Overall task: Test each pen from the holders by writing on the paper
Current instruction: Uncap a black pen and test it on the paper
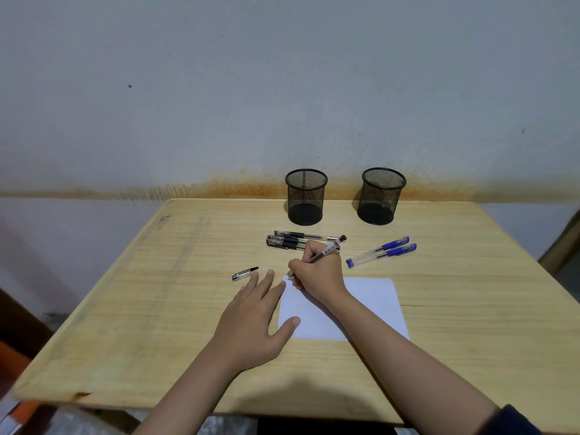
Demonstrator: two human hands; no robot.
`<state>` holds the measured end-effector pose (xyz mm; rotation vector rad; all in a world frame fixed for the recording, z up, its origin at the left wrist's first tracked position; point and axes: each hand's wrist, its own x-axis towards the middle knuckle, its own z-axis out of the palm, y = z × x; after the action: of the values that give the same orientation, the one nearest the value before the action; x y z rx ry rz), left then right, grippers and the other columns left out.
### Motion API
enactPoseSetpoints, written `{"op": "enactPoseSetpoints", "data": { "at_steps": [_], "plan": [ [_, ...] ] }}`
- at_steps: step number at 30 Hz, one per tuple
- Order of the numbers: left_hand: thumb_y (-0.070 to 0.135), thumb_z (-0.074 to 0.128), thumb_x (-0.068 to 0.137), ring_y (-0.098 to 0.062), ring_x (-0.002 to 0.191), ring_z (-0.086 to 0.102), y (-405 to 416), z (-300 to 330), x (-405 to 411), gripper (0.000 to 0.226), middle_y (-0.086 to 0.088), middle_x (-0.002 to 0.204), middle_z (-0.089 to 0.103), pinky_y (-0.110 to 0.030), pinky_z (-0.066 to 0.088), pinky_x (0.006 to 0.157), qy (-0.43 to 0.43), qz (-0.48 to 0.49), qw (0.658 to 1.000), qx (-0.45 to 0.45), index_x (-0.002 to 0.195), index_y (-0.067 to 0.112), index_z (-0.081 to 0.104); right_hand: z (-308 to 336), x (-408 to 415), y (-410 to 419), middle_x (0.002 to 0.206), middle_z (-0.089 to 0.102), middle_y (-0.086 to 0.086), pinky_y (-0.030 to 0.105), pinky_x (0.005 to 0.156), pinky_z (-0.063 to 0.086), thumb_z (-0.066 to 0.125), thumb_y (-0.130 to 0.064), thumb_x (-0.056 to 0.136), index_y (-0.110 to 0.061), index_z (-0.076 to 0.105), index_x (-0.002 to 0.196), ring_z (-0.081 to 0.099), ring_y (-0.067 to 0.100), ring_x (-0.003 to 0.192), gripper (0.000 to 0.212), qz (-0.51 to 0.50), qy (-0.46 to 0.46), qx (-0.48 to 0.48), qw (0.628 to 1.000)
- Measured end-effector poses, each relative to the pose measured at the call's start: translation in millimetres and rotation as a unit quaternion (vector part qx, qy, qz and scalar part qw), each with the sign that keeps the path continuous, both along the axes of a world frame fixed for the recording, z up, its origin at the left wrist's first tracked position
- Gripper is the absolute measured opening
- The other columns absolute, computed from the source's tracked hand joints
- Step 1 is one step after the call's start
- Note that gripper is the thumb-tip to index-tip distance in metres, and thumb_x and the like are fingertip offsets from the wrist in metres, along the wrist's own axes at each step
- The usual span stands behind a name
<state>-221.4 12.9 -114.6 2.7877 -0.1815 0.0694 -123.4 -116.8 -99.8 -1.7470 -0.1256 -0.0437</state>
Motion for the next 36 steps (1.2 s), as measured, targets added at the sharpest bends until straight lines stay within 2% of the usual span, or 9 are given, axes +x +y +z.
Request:
{"op": "enactPoseSetpoints", "data": {
  "at_steps": [9, 13, 16, 22, 24, 27, 30, 33, 36],
  "plan": [
    [0.071, 0.017, 0.073, -0.015, 0.146, -0.004, 0, 1, 0, 0.083, 0.009, 0.158, 0.004, -0.033, 0.011, 0.116, -0.01, -0.002, 1.0, -0.004, 0.145, 0.032, 0.02, -3, 1, 0, 0.056, 0.044, 0.018, 0.024, 0.035, 0.043, 0.059, 0.01, 0.075, -0.002, 0.044, 0.061, 0.056, 0.038, 0.05, 0.024, -0.021, -0.014, 0.001, 1.0],
    [0.071, 0.018, 0.074, -0.015, 0.146, -0.004, 0, 0, 0, 0.081, 0.009, 0.158, 0.004, -0.033, 0.012, 0.116, -0.012, -0.002, 1.0, 0.001, 0.145, 0.032, 0.02, -3, 1, 0, 0.056, 0.043, 0.017, 0.022, 0.035, 0.042, 0.059, 0.011, 0.075, -0.003, 0.043, 0.06, 0.054, 0.035, 0.05, 0.025, -0.013, -0.018, -0.003, 1.0],
    [0.071, 0.018, 0.074, -0.015, 0.146, -0.004, 0, 0, 0, 0.081, 0.009, 0.158, 0.004, -0.032, 0.012, 0.116, -0.01, -0.002, 1.0, -0.001, 0.145, 0.032, 0.02, -3, 4, 0, 0.056, 0.046, 0.019, 0.023, 0.035, 0.043, 0.059, 0.011, 0.074, -0.004, 0.041, 0.059, 0.057, 0.042, 0.05, 0.028, -0.019, -0.012, -0.001, 1.0],
    [0.071, 0.019, 0.073, -0.014, 0.146, -0.003, -1, 2, -1, 0.081, 0.009, 0.158, 0.006, -0.034, 0.016, 0.116, -0.012, 0.001, 1.0, -0.004, 0.145, 0.032, 0.021, -9, 7, -1, 0.054, 0.047, 0.02, 0.03, 0.042, 0.046, 0.058, 0.01, 0.075, -0.006, 0.041, 0.06, 0.056, 0.034, 0.045, 0.028, -0.031, 0.023, 0.065, 0.997],
    [0.07, 0.028, 0.074, -0.011, 0.146, 0.003, 0, 2, -2, 0.078, 0.012, 0.157, 0.011, -0.033, 0.023, 0.114, -0.031, 0.003, 0.999, -0.027, 0.143, 0.034, 0.027, -10, 9, -4, 0.051, 0.049, 0.017, 0.031, 0.046, 0.048, 0.06, 0.007, 0.078, -0.006, 0.042, 0.061, 0.056, 0.029, 0.044, 0.028, -0.027, 0.046, 0.148, 0.988],
    [0.064, 0.049, 0.074, -0.007, 0.135, 0.029, 3, 4, 1, 0.066, 0.014, 0.148, 0.033, -0.027, 0.034, 0.101, -0.117, 0.026, 0.987, -0.103, 0.131, 0.03, 0.048, -9, 12, -7, 0.05, 0.055, 0.009, 0.028, 0.047, 0.048, 0.065, 0.001, 0.085, -0.007, 0.046, 0.062, 0.058, 0.024, 0.049, 0.03, 0.005, 0.081, 0.244, 0.966],
    [0.053, 0.052, 0.078, -0.017, 0.118, 0.047, 16, 5, 15, 0.054, 0.006, 0.132, 0.054, -0.031, 0.042, 0.092, -0.207, 0.096, 0.967, -0.111, 0.12, 0.02, 0.059, -6, 13, -8, 0.053, 0.055, 0.007, 0.027, 0.047, 0.045, 0.058, 0.01, 0.085, -0.005, 0.046, 0.067, 0.055, 0.023, 0.053, 0.027, 0.041, 0.097, 0.282, 0.954],
    [0.033, 0.057, 0.082, -0.026, 0.112, 0.05, 31, 6, 29, 0.043, -0.001, 0.123, 0.06, -0.039, 0.044, 0.089, -0.168, 0.16, 0.968, -0.1, 0.12, 0.015, 0.059, -1, 7, -9, 0.065, 0.06, 0.013, 0.031, 0.055, 0.05, 0.062, 0.007, 0.084, -0.003, 0.054, 0.075, 0.059, 0.023, 0.057, 0.016, 0.081, 0.089, 0.262, 0.958],
    [0.02, 0.065, 0.081, -0.027, 0.106, 0.054, 39, 6, 39, 0.021, 0.0, 0.109, 0.065, -0.037, 0.046, 0.084, -0.111, 0.175, 0.97, -0.125, 0.102, 0.018, 0.07, 3, -1, -8, 0.059, 0.063, 0.008, 0.031, 0.05, 0.047, 0.071, 0.003, 0.079, -0.004, 0.058, 0.073, 0.057, 0.022, 0.049, 0.015, 0.102, 0.051, 0.227, 0.967]
  ]
}}
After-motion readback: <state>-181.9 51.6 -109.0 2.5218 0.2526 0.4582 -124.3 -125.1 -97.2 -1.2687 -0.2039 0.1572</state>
